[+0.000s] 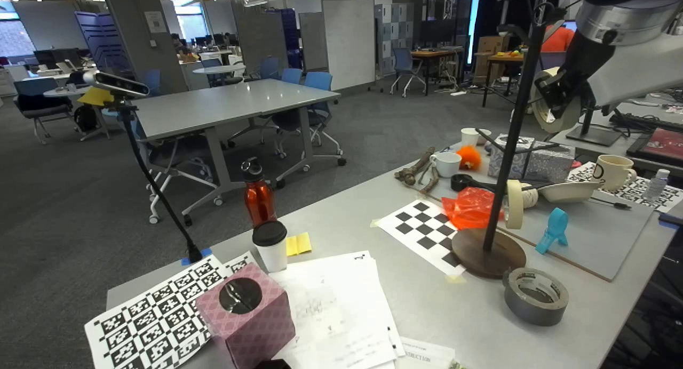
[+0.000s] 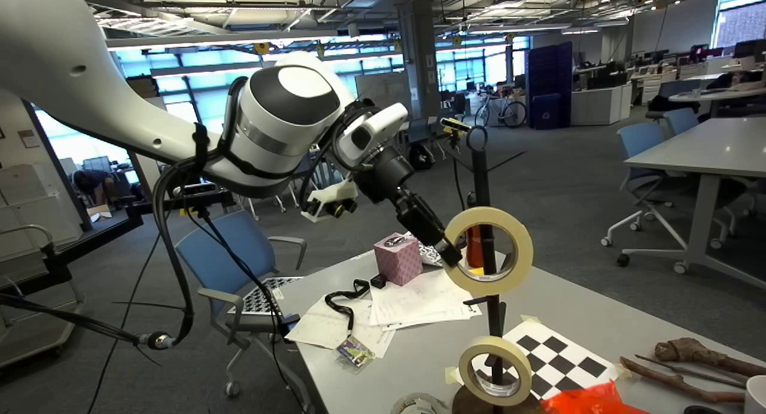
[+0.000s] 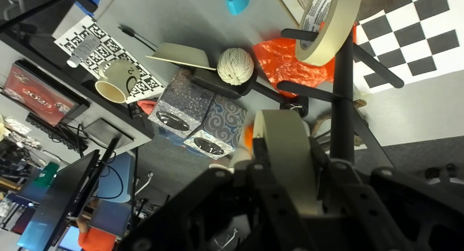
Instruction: Move the tape from the top and put it on the table
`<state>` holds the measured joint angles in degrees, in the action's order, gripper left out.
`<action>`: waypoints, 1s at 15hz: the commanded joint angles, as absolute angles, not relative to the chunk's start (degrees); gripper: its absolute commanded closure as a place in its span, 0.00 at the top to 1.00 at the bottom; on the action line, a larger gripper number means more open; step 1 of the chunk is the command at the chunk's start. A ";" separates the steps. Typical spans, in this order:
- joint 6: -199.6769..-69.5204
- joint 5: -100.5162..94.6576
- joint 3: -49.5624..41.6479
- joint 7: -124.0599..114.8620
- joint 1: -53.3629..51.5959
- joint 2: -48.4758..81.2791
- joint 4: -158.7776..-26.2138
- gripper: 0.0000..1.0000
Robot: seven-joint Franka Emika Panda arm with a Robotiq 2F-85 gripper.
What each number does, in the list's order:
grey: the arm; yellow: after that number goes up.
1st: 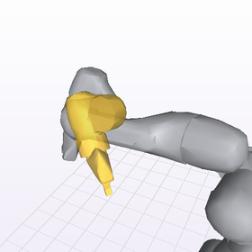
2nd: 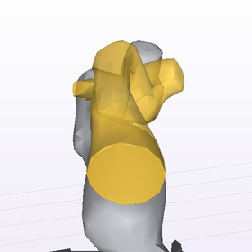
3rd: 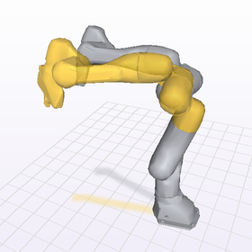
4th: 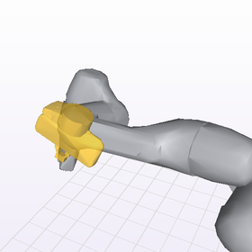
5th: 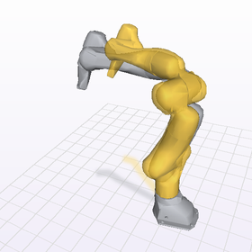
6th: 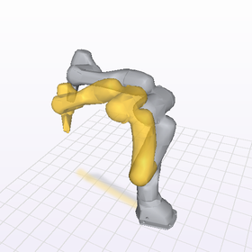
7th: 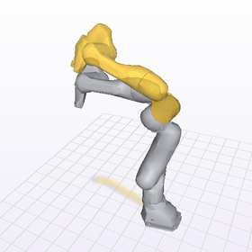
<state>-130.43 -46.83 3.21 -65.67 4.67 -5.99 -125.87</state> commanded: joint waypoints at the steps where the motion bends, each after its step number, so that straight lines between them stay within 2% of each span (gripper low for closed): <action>1: -128.91 -48.45 2.86 -67.41 3.56 -6.78 -125.48 0.07; 15: -123.52 -49.11 3.10 -66.85 2.79 -6.93 -125.04 0.07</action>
